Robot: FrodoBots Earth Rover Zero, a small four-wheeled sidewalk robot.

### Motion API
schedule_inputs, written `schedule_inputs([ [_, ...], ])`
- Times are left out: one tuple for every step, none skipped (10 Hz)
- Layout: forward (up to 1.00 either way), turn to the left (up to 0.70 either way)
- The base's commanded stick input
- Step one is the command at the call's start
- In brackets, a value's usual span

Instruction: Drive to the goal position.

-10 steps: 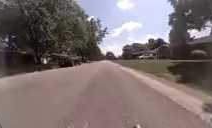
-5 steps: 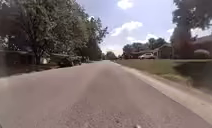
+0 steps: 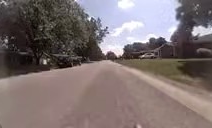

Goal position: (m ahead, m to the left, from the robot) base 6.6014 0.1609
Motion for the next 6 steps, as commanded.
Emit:
schedule_inputs([
  [0.70,0.00],
  [0.70,0.00],
  [0.70,0.00],
  [0.70,-0.17],
  [0.70,-0.35],
  [0.70,-0.16],
])
